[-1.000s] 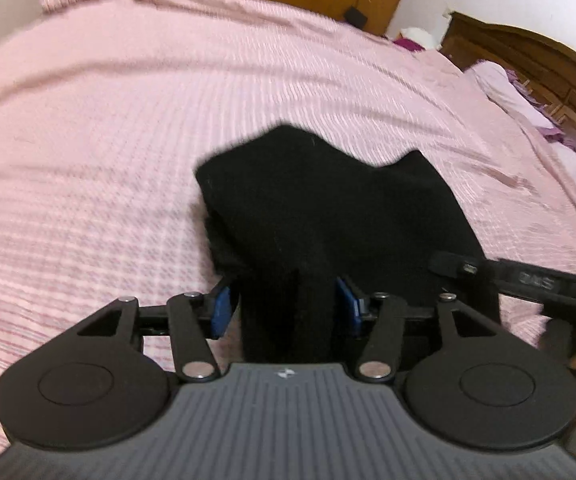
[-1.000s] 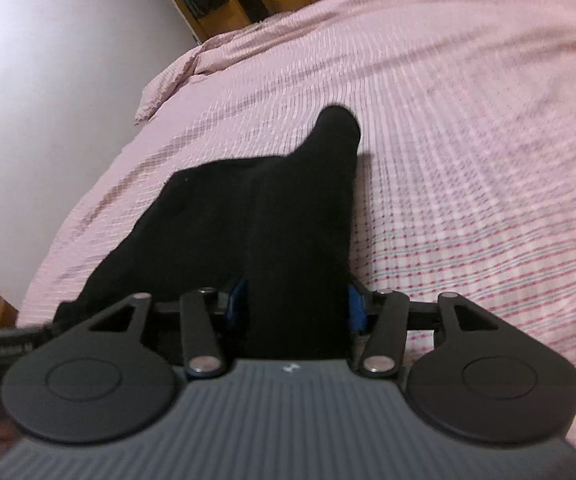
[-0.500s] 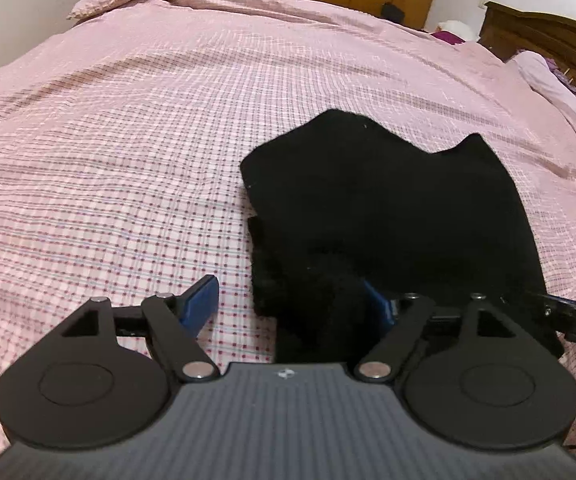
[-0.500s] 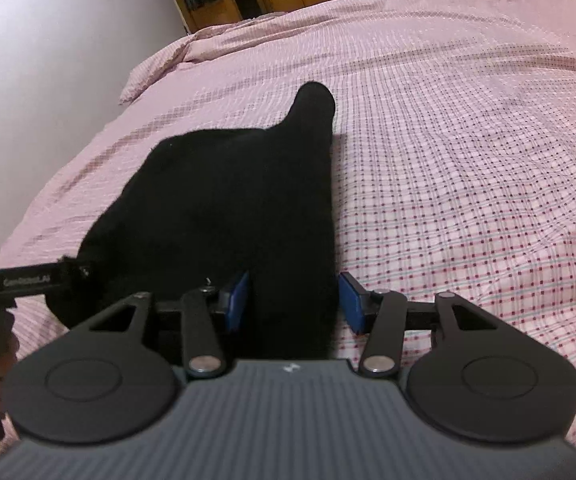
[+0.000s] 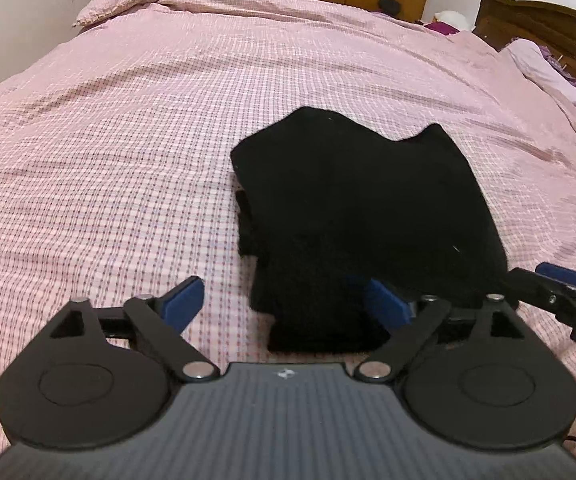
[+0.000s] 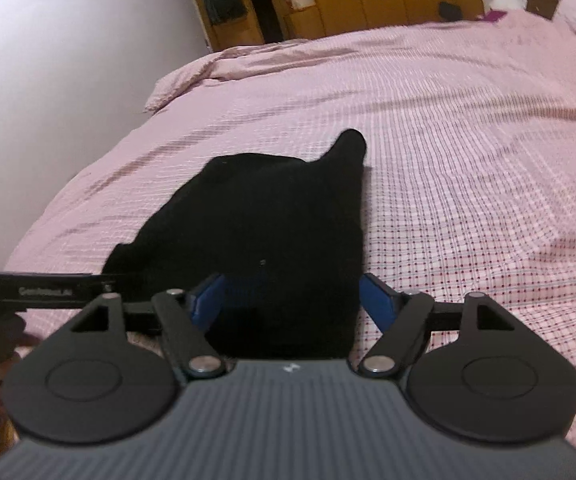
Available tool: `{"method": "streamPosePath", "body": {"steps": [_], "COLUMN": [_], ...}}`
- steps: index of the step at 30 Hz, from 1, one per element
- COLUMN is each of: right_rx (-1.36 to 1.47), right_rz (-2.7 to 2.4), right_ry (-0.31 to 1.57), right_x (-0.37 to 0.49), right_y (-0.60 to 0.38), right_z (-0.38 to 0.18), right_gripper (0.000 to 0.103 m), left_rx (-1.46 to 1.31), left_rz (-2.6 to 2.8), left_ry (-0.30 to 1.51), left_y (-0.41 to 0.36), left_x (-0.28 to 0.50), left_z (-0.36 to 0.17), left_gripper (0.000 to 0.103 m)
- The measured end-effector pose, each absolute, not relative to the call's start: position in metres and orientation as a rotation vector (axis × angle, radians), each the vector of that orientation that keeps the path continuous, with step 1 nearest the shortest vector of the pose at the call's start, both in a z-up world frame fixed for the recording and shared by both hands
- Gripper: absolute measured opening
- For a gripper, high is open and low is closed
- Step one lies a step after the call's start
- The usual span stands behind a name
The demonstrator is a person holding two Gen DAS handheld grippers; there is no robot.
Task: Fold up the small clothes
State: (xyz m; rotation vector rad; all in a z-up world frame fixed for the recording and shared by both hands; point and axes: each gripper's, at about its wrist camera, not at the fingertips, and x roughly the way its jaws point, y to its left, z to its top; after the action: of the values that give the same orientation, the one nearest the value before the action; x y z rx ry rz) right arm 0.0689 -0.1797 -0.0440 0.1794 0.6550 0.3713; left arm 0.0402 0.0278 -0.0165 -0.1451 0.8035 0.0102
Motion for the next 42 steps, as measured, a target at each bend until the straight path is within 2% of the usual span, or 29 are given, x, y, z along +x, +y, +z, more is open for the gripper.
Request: {"method": "streamPosePath", "body": {"steps": [2,4,20,42], "right_rx": [0.168,0.169,0.183,0.19], "right_rz": [0.368,0.354,0.285,0.268], "right_ry": [0.66,0.68,0.84,0.865], "right_x": [0.063,0.058,0.052,0.054], "right_y": [-0.178,-0.178,-0.169,-0.168], "right_z": [-0.042,-0.041,-0.077,-0.082], "right_gripper": [0.076,0.084,0.084,0.084], "left_rx": [-0.15,-0.15,-0.063,-0.064], "left_rz": [0.007,0.015,0.049,0.049], "left_ry": [0.815,0.831,0.954,0.984], "left_y": [0.023,0.019,-0.005,-0.008], "left_x": [0.035,0.031,0.035,0.037], "left_z": [-0.016,-0.017,-0.048,-0.062], "left_gripper": [0.096,0.097,0.1,0.1]}}
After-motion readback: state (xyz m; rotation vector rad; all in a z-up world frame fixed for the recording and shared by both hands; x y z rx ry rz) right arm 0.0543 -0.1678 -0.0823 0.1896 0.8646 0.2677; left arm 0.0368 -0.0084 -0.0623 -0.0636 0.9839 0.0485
